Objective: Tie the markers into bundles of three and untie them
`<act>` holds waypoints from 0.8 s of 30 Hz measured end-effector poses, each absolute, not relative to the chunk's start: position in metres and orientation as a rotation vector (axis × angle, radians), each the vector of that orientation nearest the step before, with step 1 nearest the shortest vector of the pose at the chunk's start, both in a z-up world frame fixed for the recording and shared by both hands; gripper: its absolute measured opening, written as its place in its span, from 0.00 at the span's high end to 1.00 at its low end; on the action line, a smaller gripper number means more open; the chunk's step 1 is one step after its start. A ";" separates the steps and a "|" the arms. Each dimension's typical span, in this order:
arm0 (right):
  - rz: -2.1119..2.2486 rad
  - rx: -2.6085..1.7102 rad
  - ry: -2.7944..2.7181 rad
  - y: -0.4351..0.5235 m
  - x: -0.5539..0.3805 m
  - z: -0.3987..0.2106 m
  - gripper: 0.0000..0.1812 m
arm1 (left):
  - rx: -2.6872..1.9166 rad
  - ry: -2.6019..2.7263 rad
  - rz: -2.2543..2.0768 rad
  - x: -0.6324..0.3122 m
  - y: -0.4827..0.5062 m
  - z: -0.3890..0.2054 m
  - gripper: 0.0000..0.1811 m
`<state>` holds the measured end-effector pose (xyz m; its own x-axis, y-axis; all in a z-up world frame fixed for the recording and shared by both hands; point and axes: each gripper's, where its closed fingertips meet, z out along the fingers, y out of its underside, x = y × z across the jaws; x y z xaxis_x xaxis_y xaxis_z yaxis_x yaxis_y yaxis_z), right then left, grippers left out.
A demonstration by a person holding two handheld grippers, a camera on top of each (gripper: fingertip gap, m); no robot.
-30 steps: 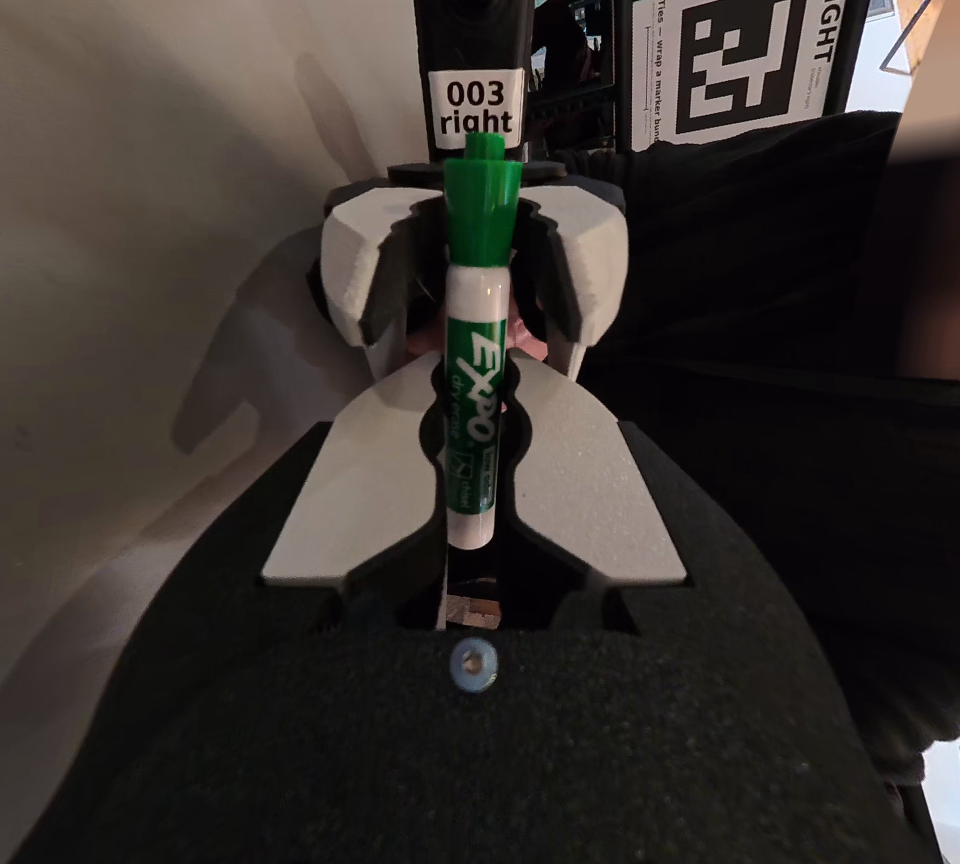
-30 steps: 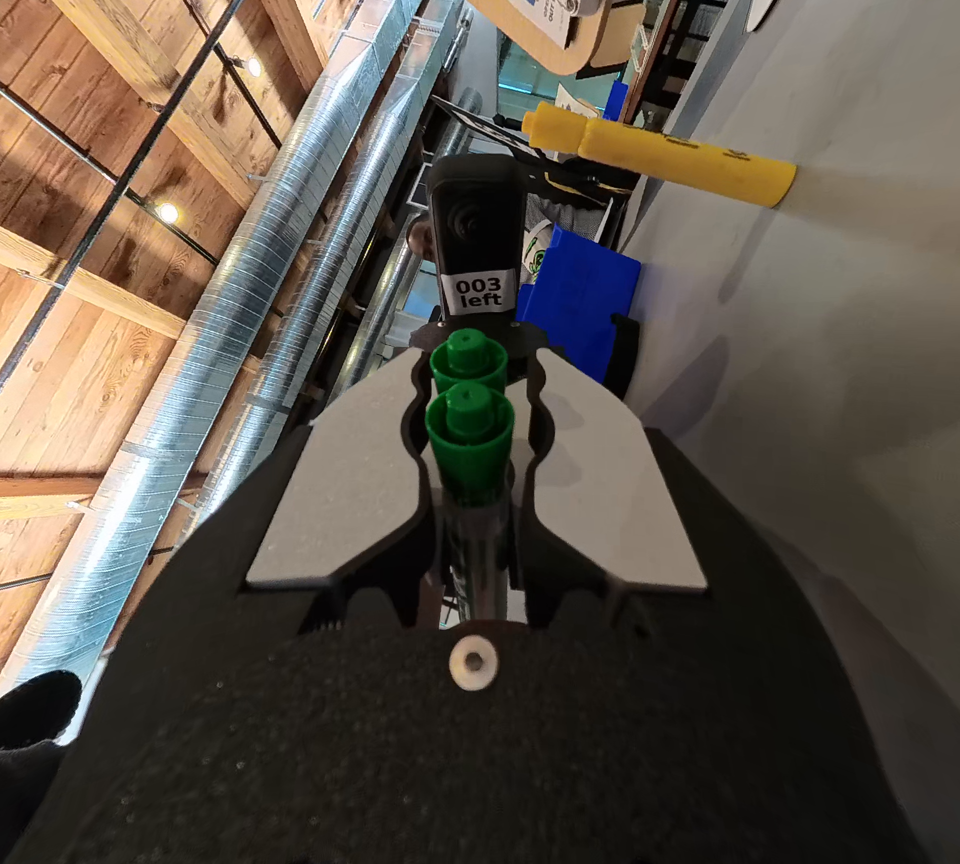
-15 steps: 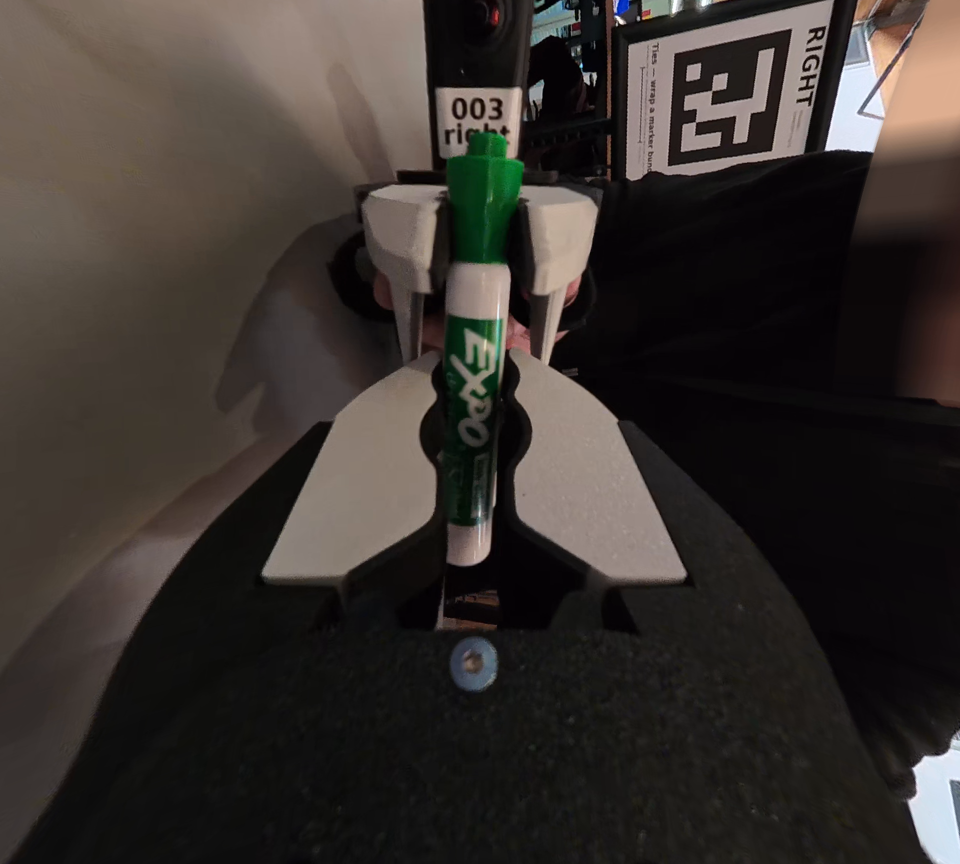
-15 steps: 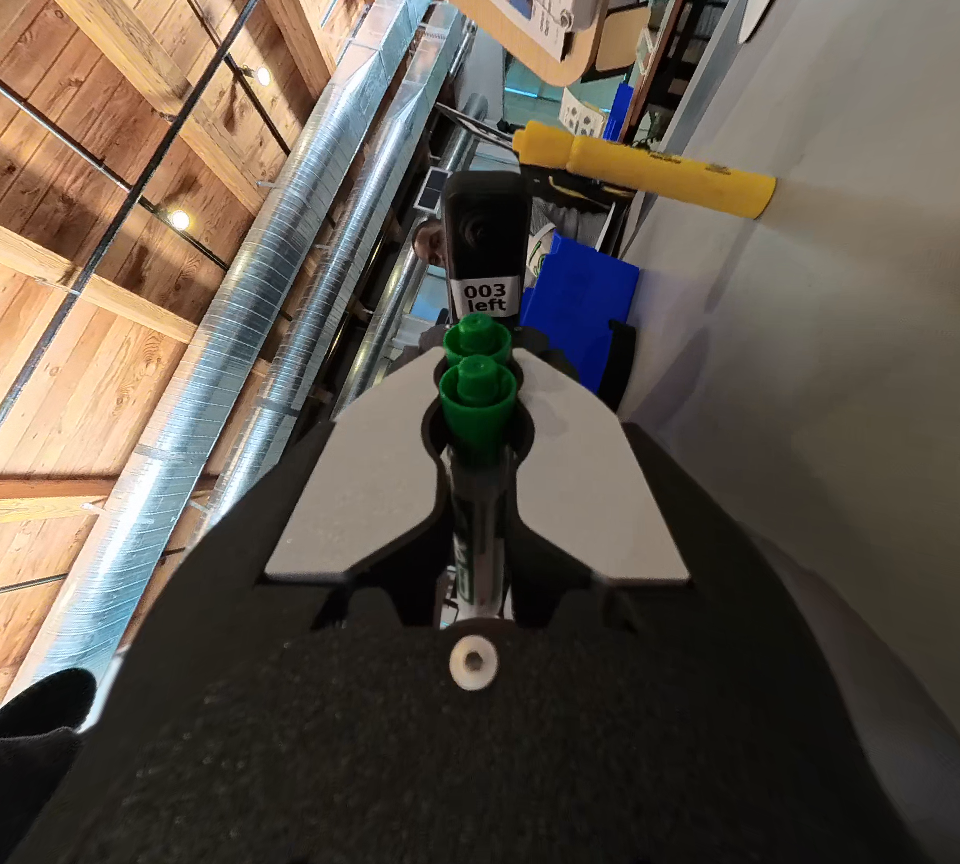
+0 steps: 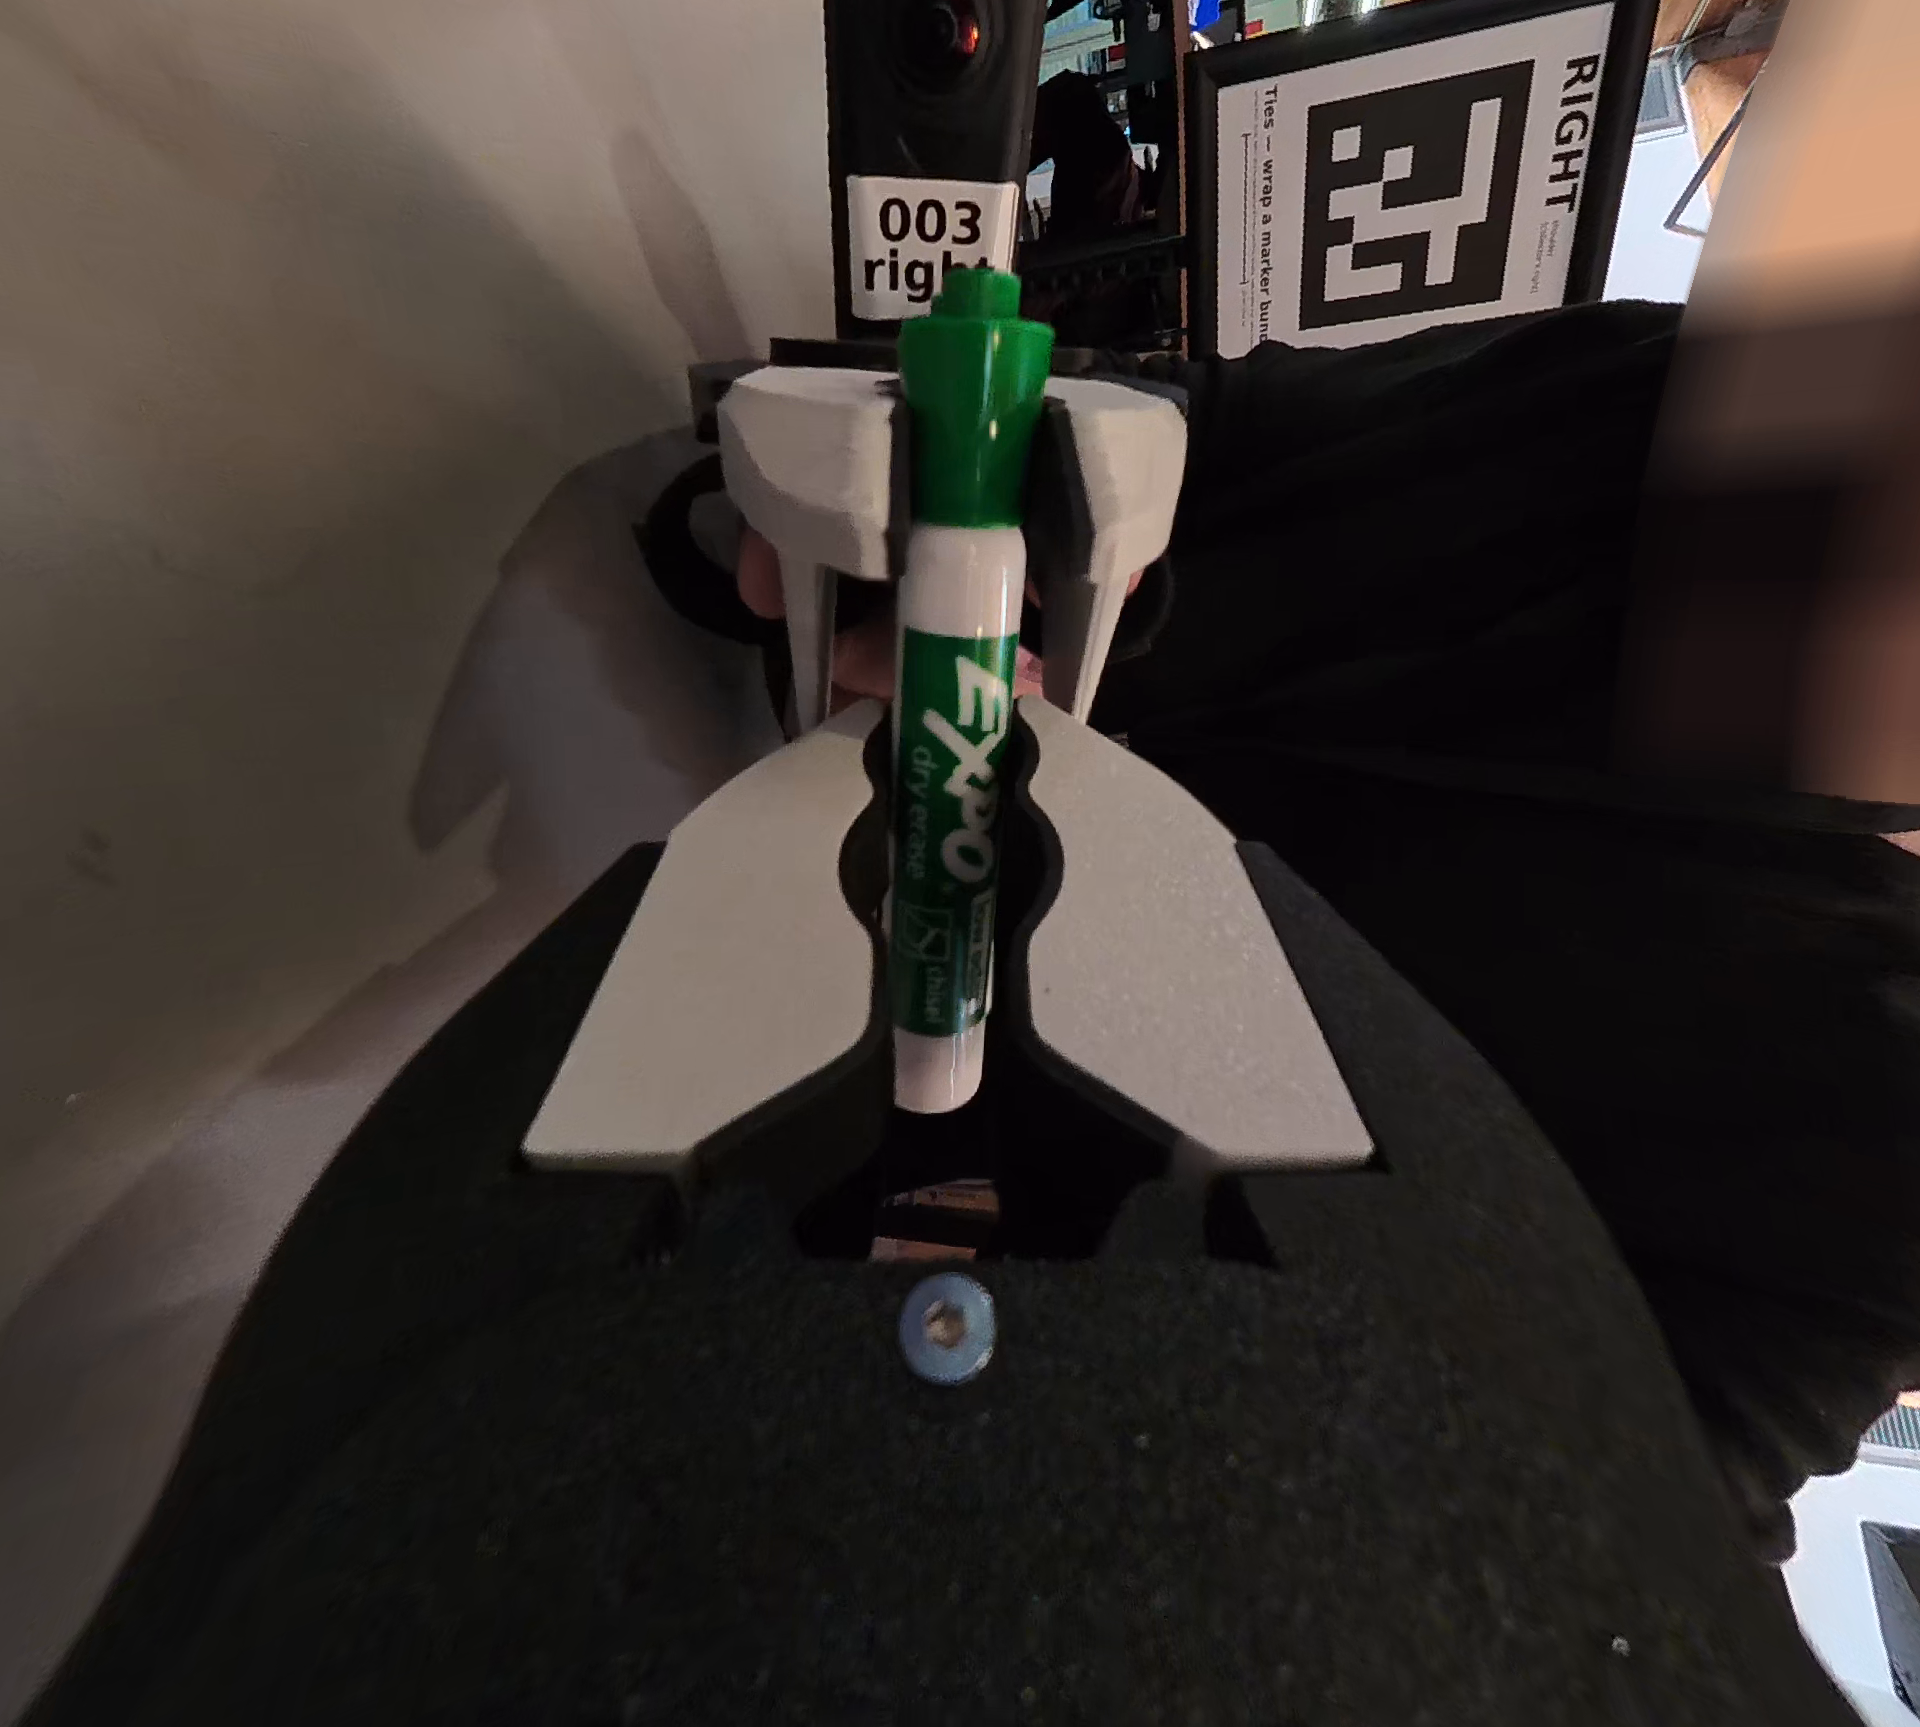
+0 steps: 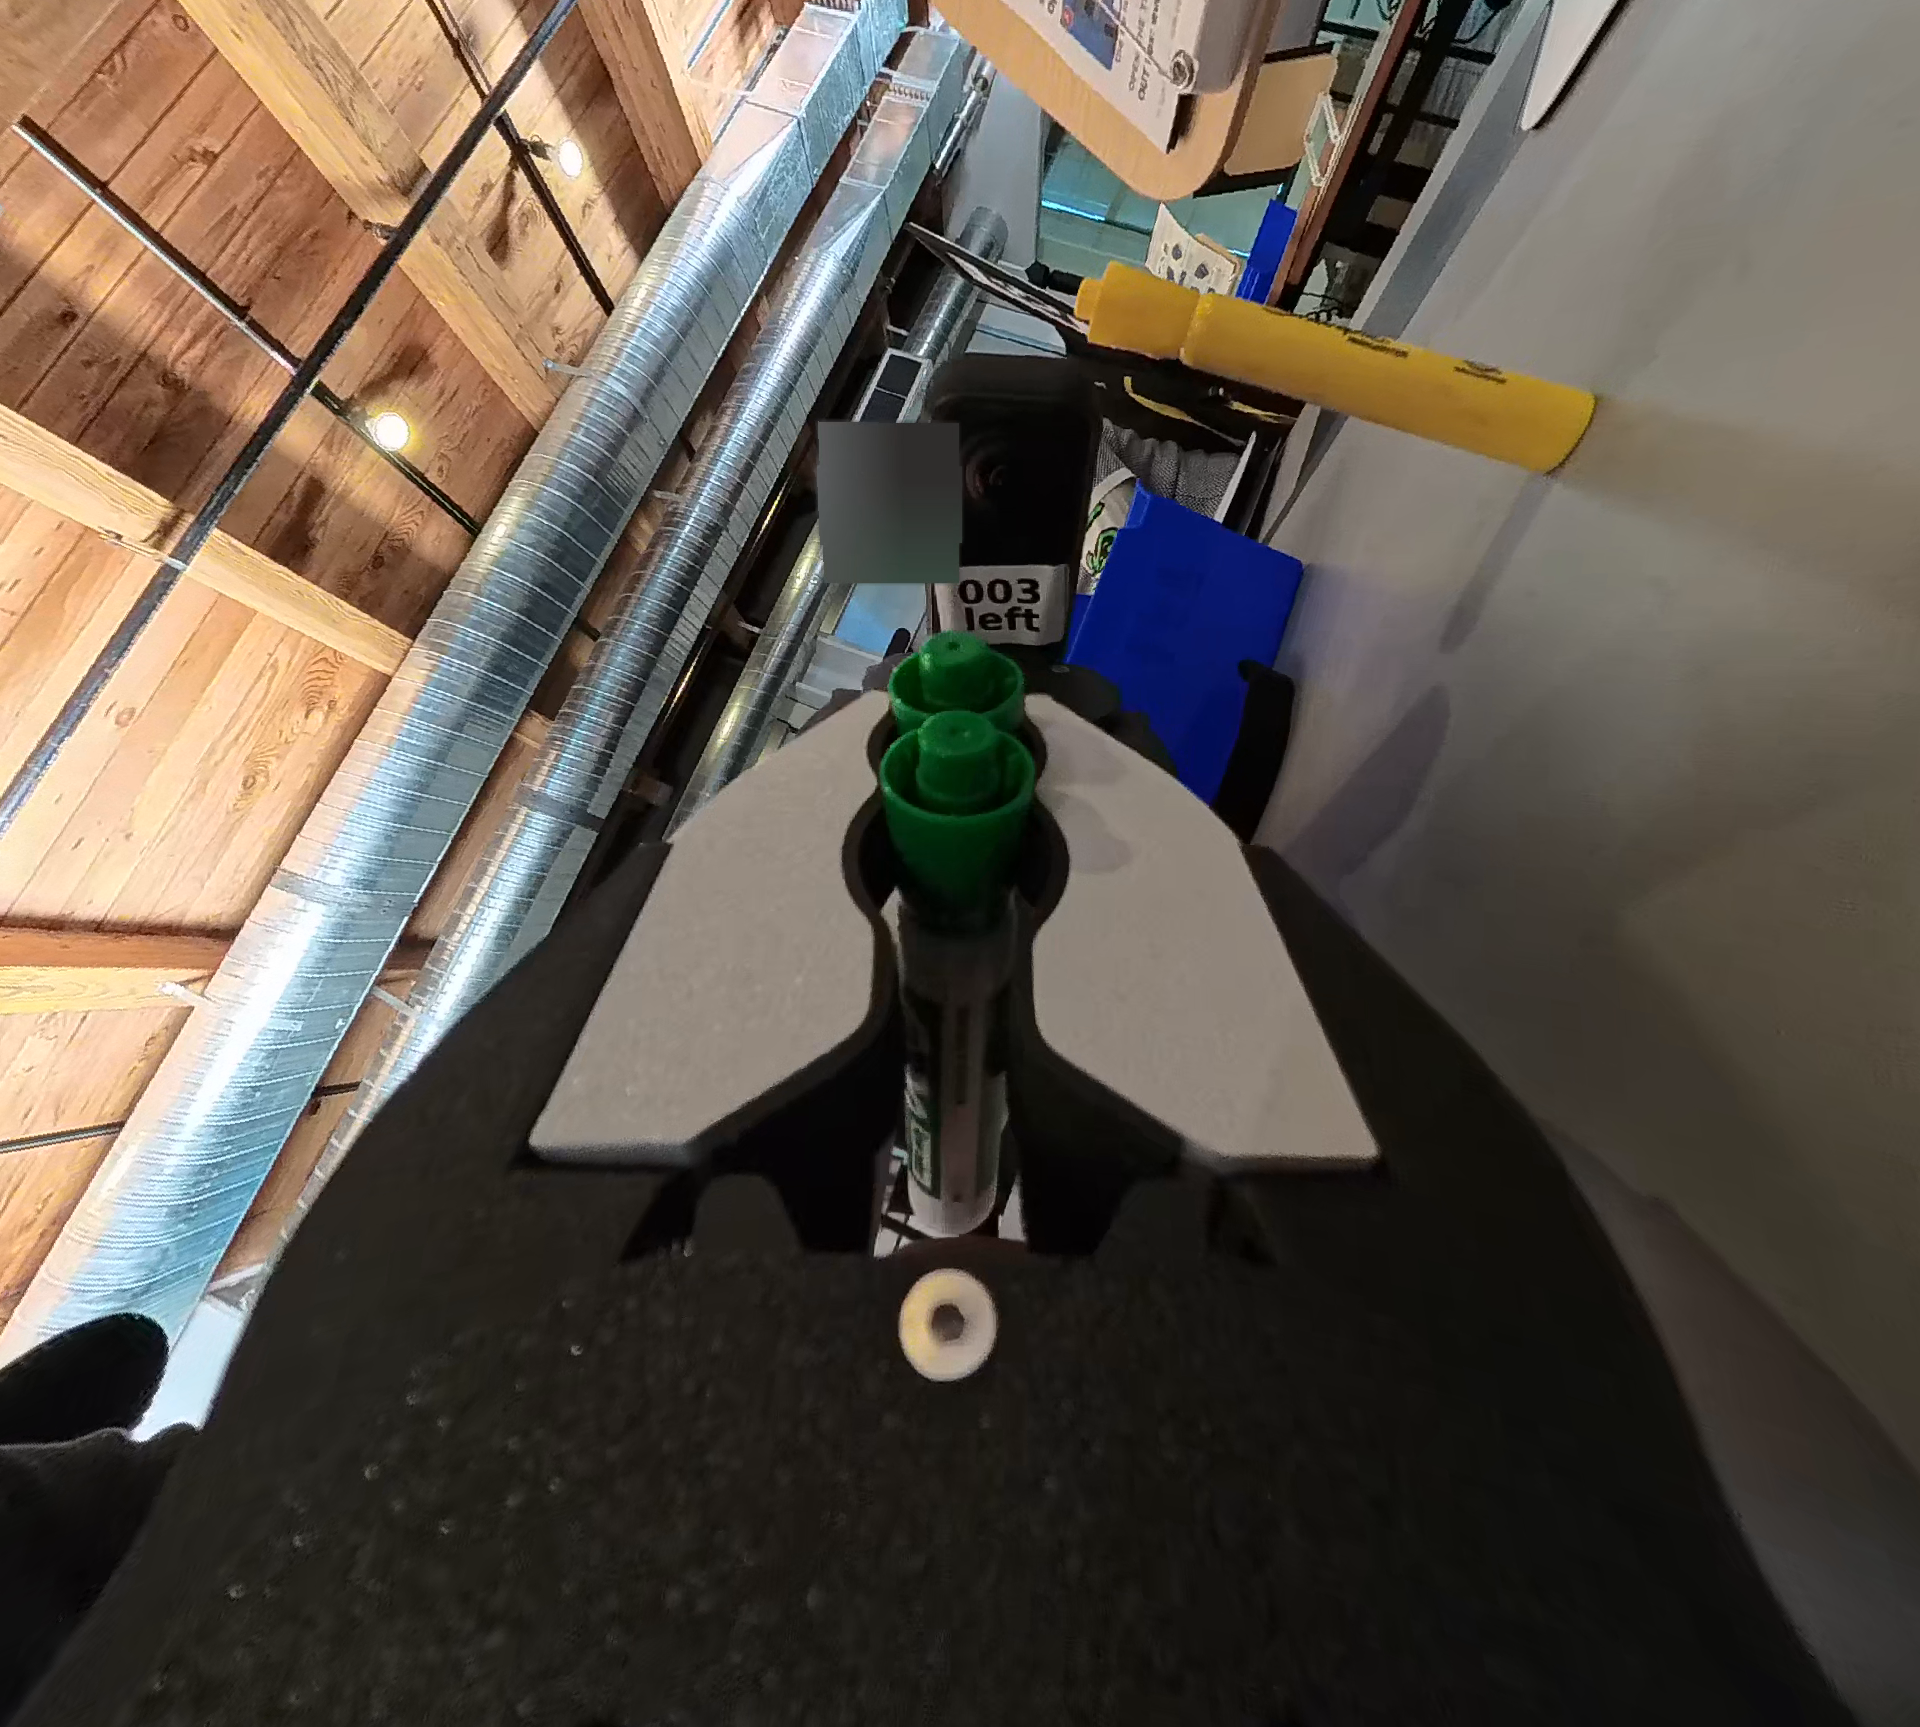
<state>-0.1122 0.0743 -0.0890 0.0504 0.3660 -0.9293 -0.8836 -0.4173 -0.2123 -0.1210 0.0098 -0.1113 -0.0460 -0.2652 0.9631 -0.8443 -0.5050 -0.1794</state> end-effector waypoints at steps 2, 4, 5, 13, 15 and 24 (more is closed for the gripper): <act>1.580 -1.309 0.576 0.074 -0.111 -0.089 0.90 | 1.755 -1.163 1.591 -0.120 0.010 -0.111 0.90; 1.595 -1.308 0.578 0.074 -0.111 -0.089 0.90 | 1.759 -1.147 1.600 -0.120 0.012 -0.111 0.90; 1.594 -1.305 0.579 0.074 -0.110 -0.090 0.90 | 1.761 -1.141 1.604 -0.120 0.012 -0.112 0.90; 1.612 -1.281 0.560 0.073 -0.111 -0.087 0.90 | 1.743 -1.124 1.610 -0.120 0.013 -0.109 0.90; 1.617 -1.277 0.554 0.073 -0.111 -0.086 0.90 | 1.737 -1.119 1.614 -0.121 0.013 -0.108 0.89; 1.650 -1.264 0.552 0.072 -0.112 -0.085 0.91 | 1.733 -1.113 1.630 -0.125 0.017 -0.106 0.87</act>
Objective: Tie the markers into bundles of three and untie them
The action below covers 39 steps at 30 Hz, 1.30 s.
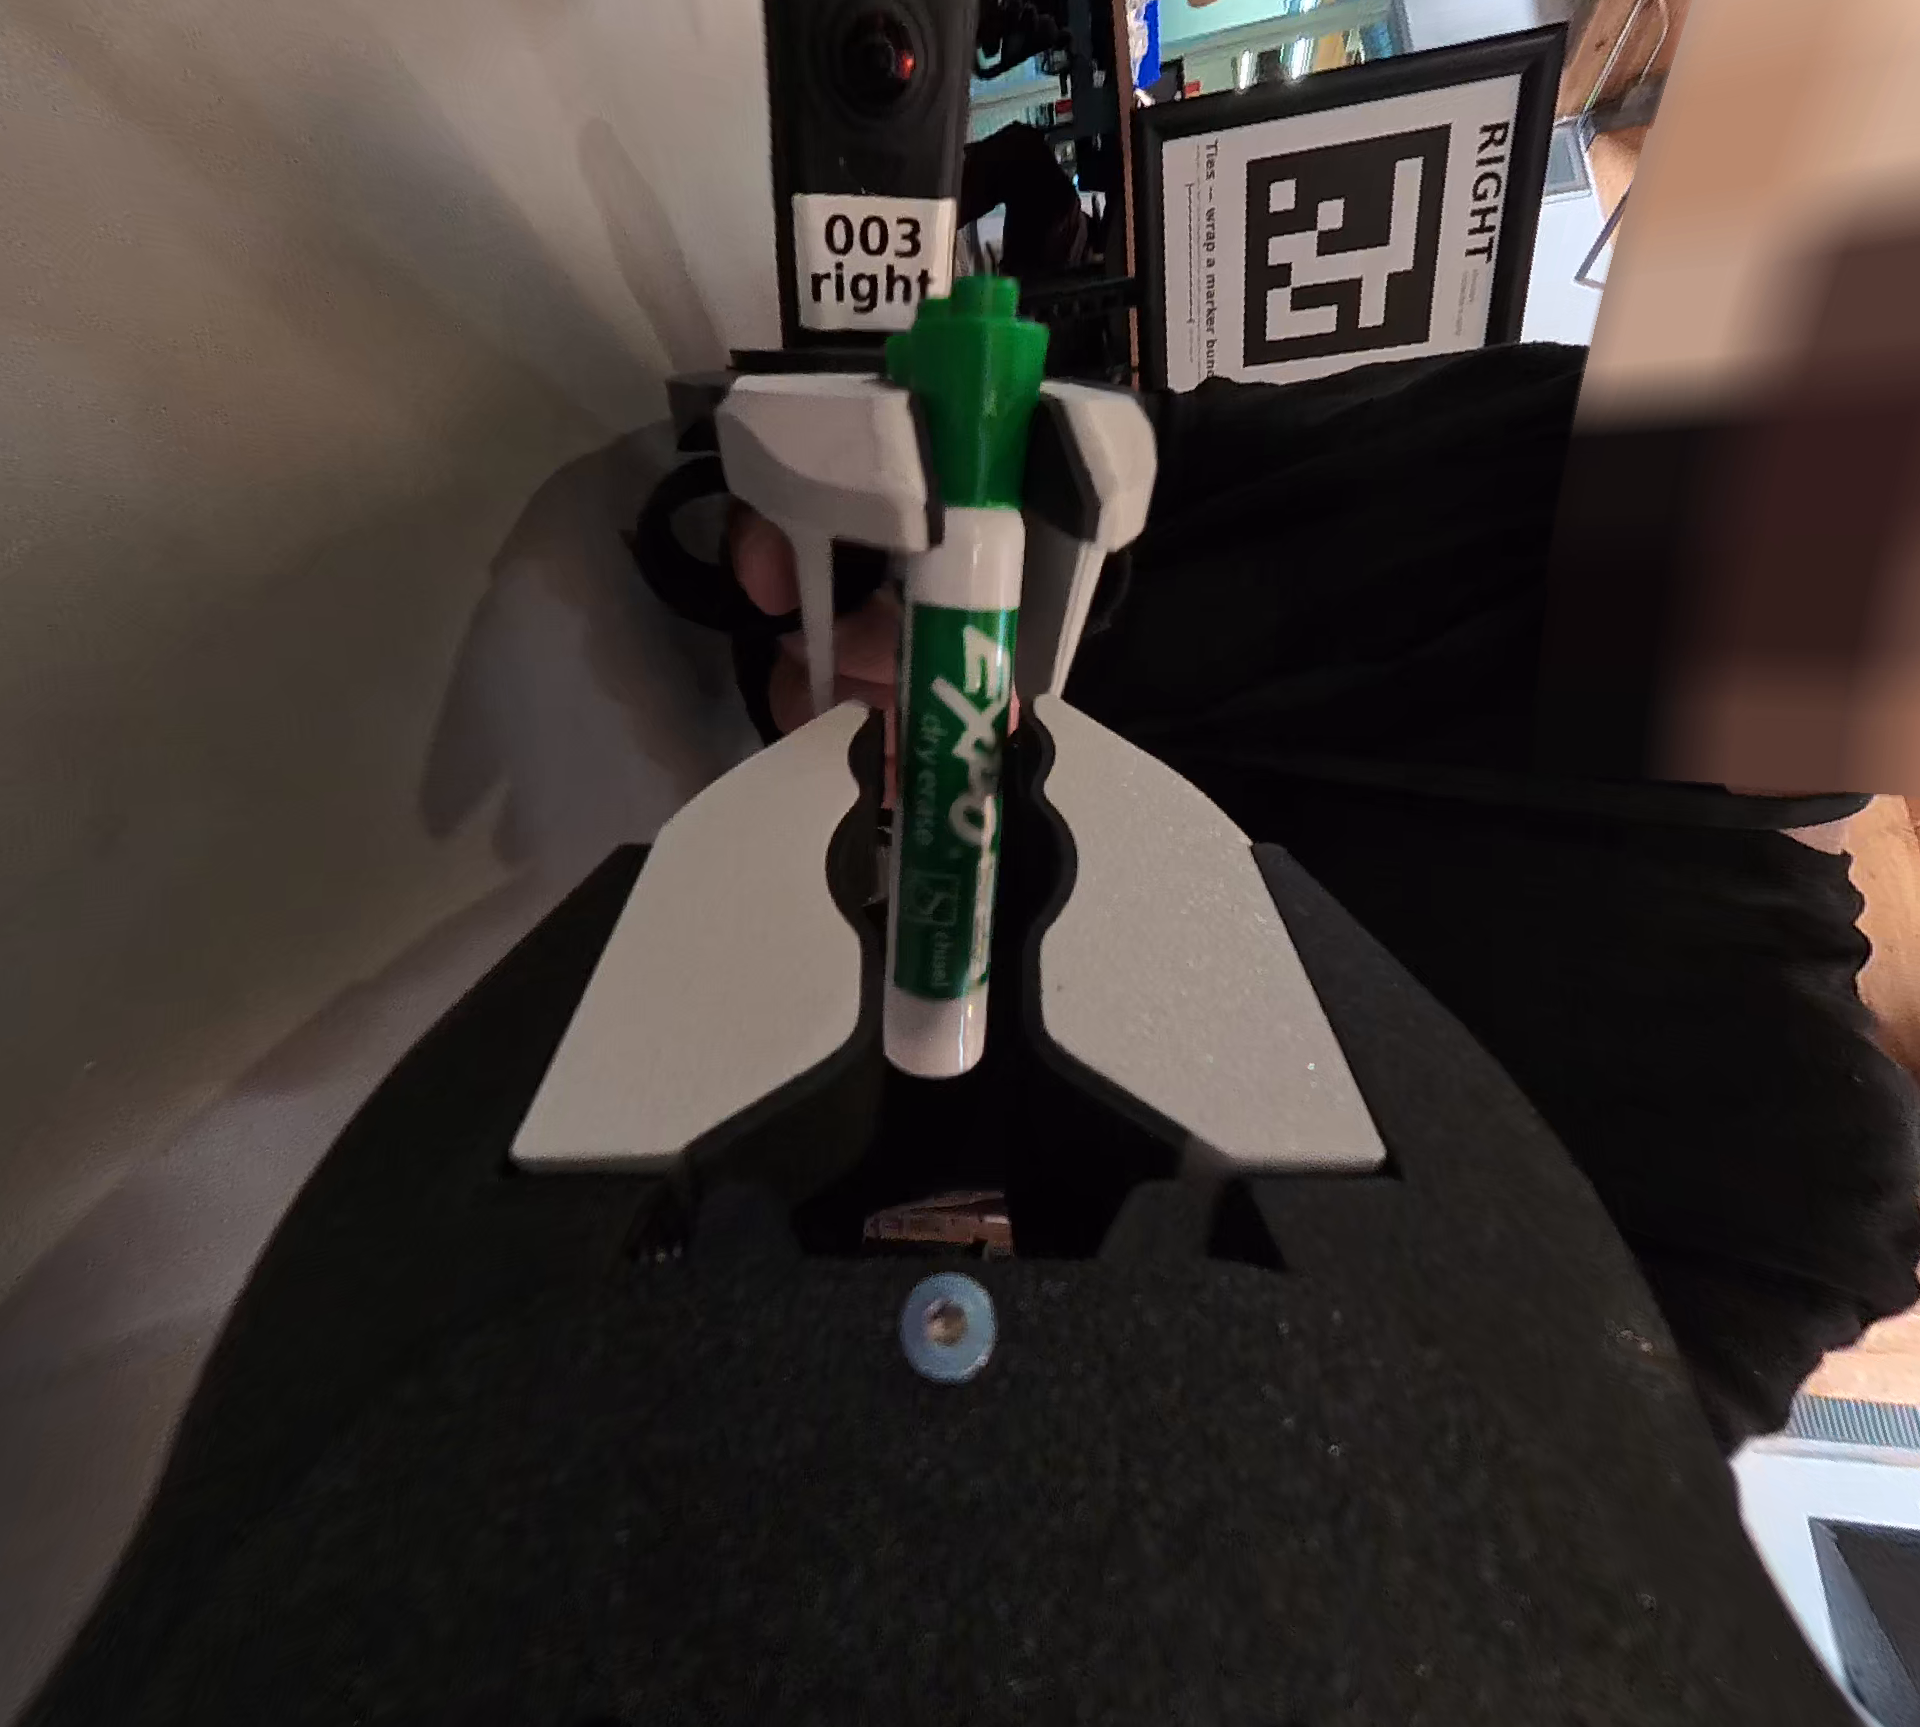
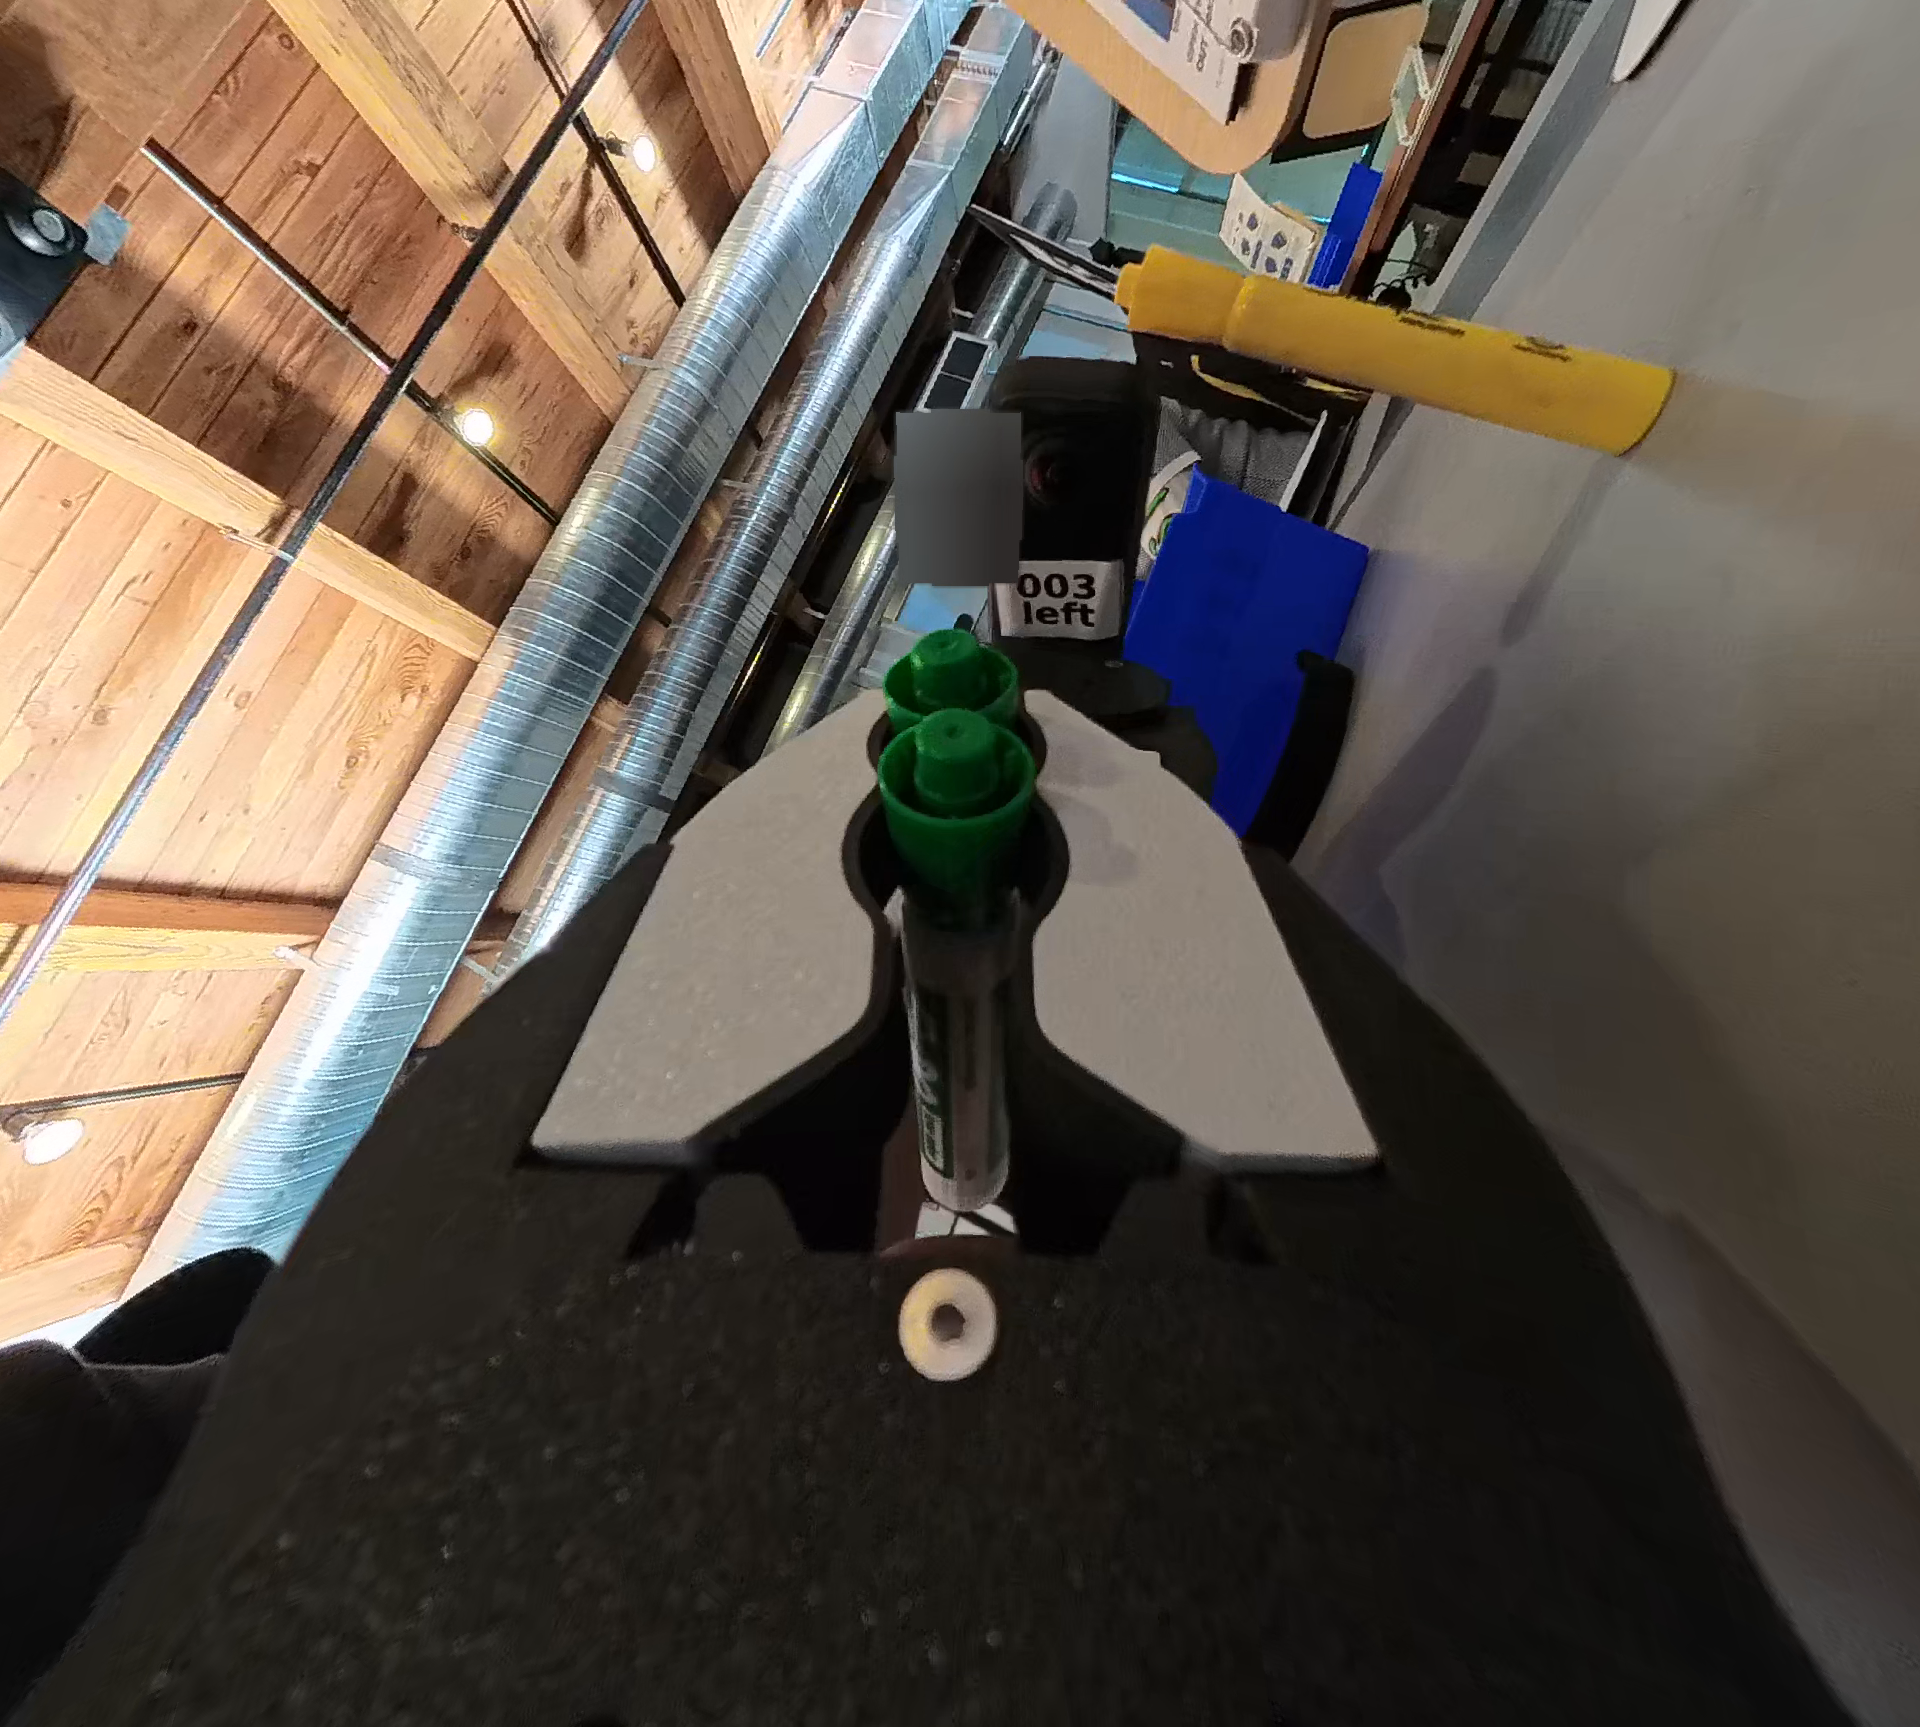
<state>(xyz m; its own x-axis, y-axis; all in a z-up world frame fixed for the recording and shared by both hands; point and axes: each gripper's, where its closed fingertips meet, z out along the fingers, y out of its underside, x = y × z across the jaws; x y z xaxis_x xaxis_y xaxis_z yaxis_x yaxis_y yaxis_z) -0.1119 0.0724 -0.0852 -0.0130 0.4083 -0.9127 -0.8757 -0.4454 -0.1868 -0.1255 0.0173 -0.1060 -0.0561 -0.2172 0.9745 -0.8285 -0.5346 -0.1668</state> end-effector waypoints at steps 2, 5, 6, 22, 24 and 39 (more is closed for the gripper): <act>1.652 -1.266 0.554 0.073 -0.111 -0.086 0.91 | 1.737 -1.120 1.638 -0.128 0.021 -0.103 0.87; 1.638 -1.274 0.560 0.074 -0.109 -0.088 0.91 | 1.771 -1.126 1.632 -0.131 0.027 -0.104 0.86; 1.636 -1.280 0.564 0.075 -0.109 -0.089 0.91 | 1.785 -1.128 1.624 -0.132 0.028 -0.105 0.86; 1.564 -1.330 0.657 0.090 -0.068 -0.105 0.90 | 2.532 -1.614 1.363 -0.163 0.061 -0.119 0.83; 1.568 -1.342 0.643 0.090 -0.067 -0.104 0.90 | 2.653 -1.644 1.359 -0.168 0.060 -0.116 0.82; 1.638 -1.306 0.649 0.087 -0.041 -0.090 0.91 | 3.165 -1.694 1.509 -0.172 0.042 -0.119 0.68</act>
<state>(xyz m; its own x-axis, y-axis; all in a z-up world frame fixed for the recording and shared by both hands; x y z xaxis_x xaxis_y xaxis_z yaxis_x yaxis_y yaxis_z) -0.0407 0.0873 -0.0897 -0.0215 0.3279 -0.9445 -0.8855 -0.4448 -0.1342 -0.1719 0.0424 -0.1188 0.4131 -0.8765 0.2474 -0.3467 -0.4025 -0.8472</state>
